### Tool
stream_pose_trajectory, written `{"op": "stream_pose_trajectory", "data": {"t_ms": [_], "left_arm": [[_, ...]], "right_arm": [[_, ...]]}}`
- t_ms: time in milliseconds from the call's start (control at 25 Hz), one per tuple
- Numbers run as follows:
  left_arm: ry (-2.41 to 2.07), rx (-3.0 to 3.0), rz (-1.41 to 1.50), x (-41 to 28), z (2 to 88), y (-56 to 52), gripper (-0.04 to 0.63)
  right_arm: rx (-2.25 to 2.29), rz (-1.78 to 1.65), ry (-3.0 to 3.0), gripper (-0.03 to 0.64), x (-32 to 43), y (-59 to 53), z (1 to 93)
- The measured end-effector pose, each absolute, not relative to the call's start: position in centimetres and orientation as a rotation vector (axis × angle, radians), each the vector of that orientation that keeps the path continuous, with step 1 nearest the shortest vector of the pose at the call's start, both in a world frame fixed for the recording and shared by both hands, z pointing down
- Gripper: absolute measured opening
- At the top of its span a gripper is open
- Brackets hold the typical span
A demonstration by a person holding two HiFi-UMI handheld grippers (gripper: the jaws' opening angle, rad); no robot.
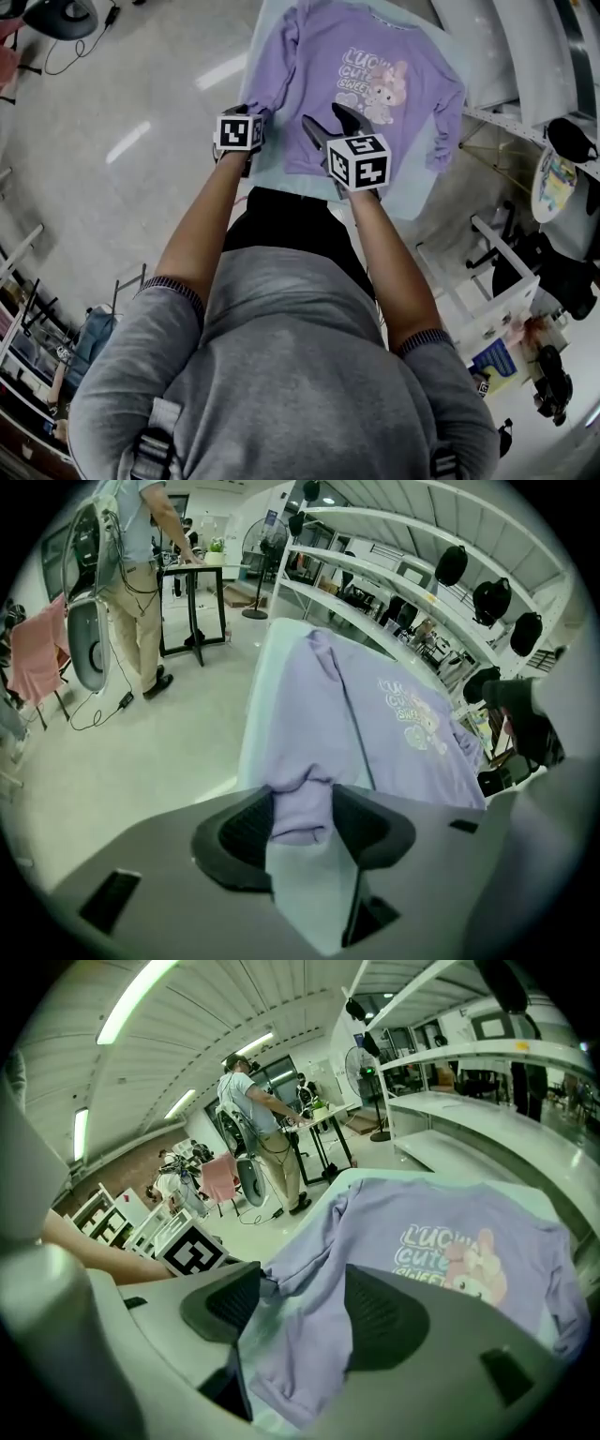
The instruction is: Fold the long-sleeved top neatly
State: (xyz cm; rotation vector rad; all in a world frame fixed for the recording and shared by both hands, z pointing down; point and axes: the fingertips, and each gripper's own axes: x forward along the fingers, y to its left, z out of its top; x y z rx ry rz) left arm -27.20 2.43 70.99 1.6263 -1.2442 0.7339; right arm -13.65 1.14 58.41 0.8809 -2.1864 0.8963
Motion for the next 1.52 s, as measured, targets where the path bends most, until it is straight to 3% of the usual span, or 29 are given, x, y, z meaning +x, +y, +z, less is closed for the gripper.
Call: {"op": "stream_pose_trajectory", "data": {"t_ms": [120, 160, 920, 1520], "left_arm": [[-1.303, 1.614, 0.749, -28.6, 70.4, 1.7, 0.091], [-1.332, 1.615, 0.747, -29.3, 69.9, 1.3, 0.080], [-1.716, 1.711, 0.510, -40.3, 54.0, -10.7, 0.074], [-1.692, 2.072, 0.522, -30.2, 44.2, -18.5, 0.074]], "right_arm": [[0.884, 0.898, -2.173, 0.299, -13.5, 1.1, 58.4], [0.887, 0.899, -2.170, 0.299, -13.4, 1.0, 58.3], [0.977, 0.855, -2.182, 0.301, -12.4, -3.1, 54.1], [1.123, 0.820, -2.234, 0.304, -6.7, -8.1, 50.0]]}}
